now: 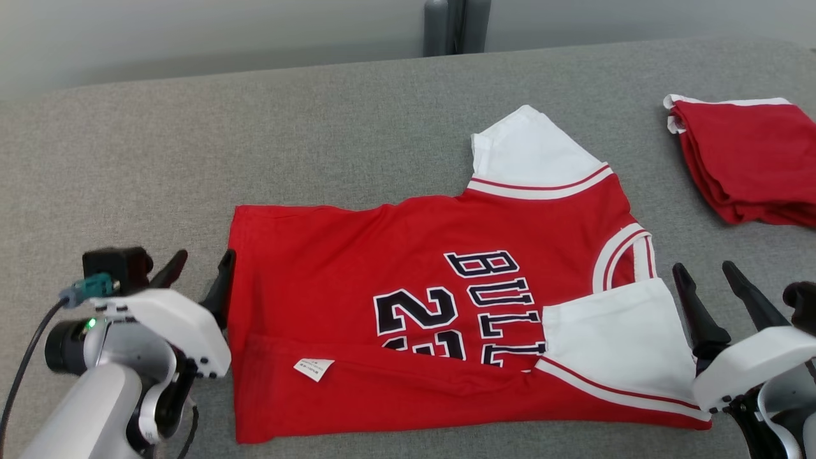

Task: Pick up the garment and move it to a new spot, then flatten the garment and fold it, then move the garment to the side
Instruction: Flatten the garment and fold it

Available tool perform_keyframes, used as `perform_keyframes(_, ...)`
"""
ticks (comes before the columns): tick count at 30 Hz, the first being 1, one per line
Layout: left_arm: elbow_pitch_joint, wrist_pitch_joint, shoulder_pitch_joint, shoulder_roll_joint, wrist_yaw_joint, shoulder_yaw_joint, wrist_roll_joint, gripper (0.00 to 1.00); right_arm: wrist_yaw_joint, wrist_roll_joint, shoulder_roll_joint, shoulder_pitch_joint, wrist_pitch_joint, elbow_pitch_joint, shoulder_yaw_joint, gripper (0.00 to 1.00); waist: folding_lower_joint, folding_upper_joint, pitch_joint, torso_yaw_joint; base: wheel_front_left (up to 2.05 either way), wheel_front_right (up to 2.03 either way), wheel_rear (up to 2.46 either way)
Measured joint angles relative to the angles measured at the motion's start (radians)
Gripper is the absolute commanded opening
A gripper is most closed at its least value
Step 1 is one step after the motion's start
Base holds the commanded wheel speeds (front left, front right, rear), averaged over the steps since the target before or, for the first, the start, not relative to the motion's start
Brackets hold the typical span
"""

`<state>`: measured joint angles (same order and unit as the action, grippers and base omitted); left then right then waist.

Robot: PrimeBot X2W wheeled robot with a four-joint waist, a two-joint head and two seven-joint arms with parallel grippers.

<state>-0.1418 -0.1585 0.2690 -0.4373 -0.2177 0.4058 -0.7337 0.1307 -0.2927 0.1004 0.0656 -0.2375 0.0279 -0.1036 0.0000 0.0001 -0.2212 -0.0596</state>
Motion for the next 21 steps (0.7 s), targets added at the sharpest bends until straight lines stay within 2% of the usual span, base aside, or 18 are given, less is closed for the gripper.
perform_keyframes(10,-0.294,-0.049,0.293,0.066,0.036,0.088,0.086,1.00,0.000,-0.014,0.070,0.123,-0.011,-0.029,0.104,1.00,-0.0001,0.0000,-0.102,-0.004,0.00,0.00,0.00)
perform_keyframes(16,-0.434,-0.054,0.395,0.069,0.057,0.105,0.114,1.00,0.000,-0.016,0.091,0.170,-0.013,-0.036,0.136,1.00,0.0000,0.0000,-0.155,-0.022,0.00,0.00,0.00)
perform_keyframes(21,-0.484,-0.065,0.443,0.069,0.086,0.130,0.128,1.00,0.000,-0.021,0.107,0.185,-0.009,-0.038,0.138,1.00,0.0000,0.0000,-0.174,-0.029,0.00,0.00,0.00)
